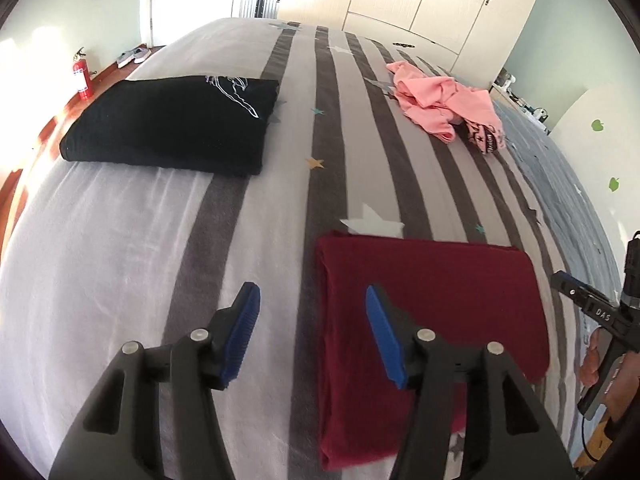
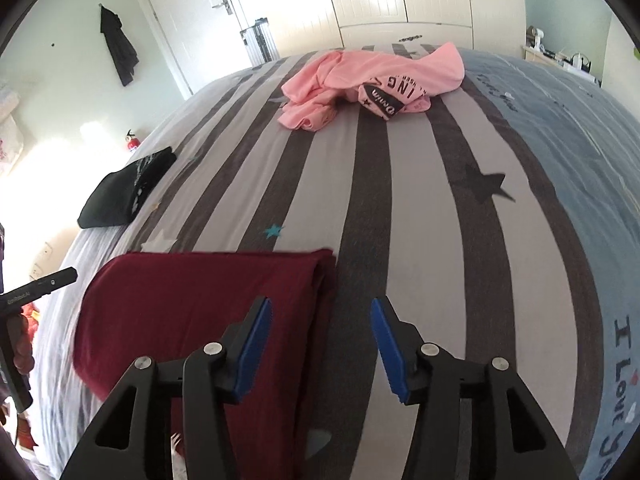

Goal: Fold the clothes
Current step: 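Grasp the folded dark red shirt's sides with both grippers and lift it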

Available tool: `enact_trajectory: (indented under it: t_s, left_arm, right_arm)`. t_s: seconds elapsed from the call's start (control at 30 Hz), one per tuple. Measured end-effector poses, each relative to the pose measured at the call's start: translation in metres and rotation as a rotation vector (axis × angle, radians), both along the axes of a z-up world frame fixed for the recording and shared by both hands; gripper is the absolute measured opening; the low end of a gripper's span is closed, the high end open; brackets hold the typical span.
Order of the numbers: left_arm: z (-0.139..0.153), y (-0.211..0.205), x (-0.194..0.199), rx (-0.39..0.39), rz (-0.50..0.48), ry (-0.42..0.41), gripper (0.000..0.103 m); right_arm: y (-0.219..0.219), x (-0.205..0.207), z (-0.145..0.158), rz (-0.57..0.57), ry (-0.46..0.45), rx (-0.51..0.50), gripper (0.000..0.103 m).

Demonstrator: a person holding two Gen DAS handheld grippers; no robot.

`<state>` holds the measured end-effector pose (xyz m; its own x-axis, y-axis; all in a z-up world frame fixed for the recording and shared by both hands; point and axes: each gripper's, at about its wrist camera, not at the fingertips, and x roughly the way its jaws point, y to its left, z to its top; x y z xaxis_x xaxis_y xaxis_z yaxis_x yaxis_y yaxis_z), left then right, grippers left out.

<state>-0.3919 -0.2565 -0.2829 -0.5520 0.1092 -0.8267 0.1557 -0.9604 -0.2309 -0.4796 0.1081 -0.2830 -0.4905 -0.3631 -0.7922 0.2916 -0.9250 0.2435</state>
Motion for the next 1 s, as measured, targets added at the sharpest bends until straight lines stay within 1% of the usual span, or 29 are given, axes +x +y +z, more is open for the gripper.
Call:
enact_trajectory:
  t_s: [0.03, 0.1, 0.17, 0.3, 0.37, 0.4, 0.53, 0.6, 0.7, 0.77, 0.8, 0.93, 1.0]
  left_arm:
    - [-0.001, 0.003, 0.005, 0.016, 0.002, -0.008, 0.058]
    - [-0.006, 0.008, 0.012, 0.054, 0.006, -0.024, 0.063]
    - [-0.016, 0.011, 0.013, 0.057, 0.023, -0.048, 0.064]
    - [-0.037, 0.009, 0.008, 0.079, 0.047, -0.061, 0.064]
    - [-0.048, 0.008, 0.008, 0.109, 0.051, -0.054, 0.064]
    - [-0.052, 0.007, 0.008, 0.122, 0.052, -0.049, 0.066]
    - [-0.057, 0.008, 0.004, 0.163, 0.019, -0.057, 0.07]
    - [-0.064, 0.009, 0.003, 0.176, -0.007, -0.072, 0.079]
    - [-0.072, 0.004, 0.004, 0.215, -0.021, -0.07, 0.084]
    - [-0.073, 0.005, 0.004, 0.218, -0.037, -0.07, 0.086]
    - [-0.074, 0.007, 0.003, 0.214, -0.045, -0.072, 0.089]
    - [-0.075, 0.015, 0.0, 0.188, -0.066, -0.077, 0.09]
    - [-0.075, 0.017, -0.003, 0.191, -0.065, -0.075, 0.09]
  right_arm:
    - [-0.001, 0.008, -0.003, 0.006, -0.023, -0.02, 0.053]
    - [-0.004, 0.021, -0.011, 0.023, -0.071, -0.053, 0.054]
    - [-0.005, 0.02, -0.016, 0.021, -0.087, -0.069, 0.054]
    - [-0.007, 0.017, -0.026, 0.017, -0.119, -0.102, 0.054]
    - [-0.007, 0.016, -0.031, 0.016, -0.135, -0.118, 0.054]
    - [-0.008, 0.015, -0.034, 0.015, -0.143, -0.126, 0.054]
    - [-0.009, 0.013, -0.044, 0.011, -0.174, -0.158, 0.055]
    - [-0.009, 0.011, -0.048, 0.005, -0.176, -0.166, 0.055]
    - [-0.009, 0.009, -0.052, -0.006, -0.182, -0.184, 0.057]
    - [-0.005, 0.008, -0.054, -0.012, -0.188, -0.214, 0.057]
    - [-0.005, 0.008, -0.055, -0.007, -0.184, -0.215, 0.057]
    - [-0.007, 0.007, -0.056, 0.009, -0.173, -0.217, 0.057]
    - [-0.011, 0.004, -0.057, 0.011, -0.173, -0.216, 0.063]
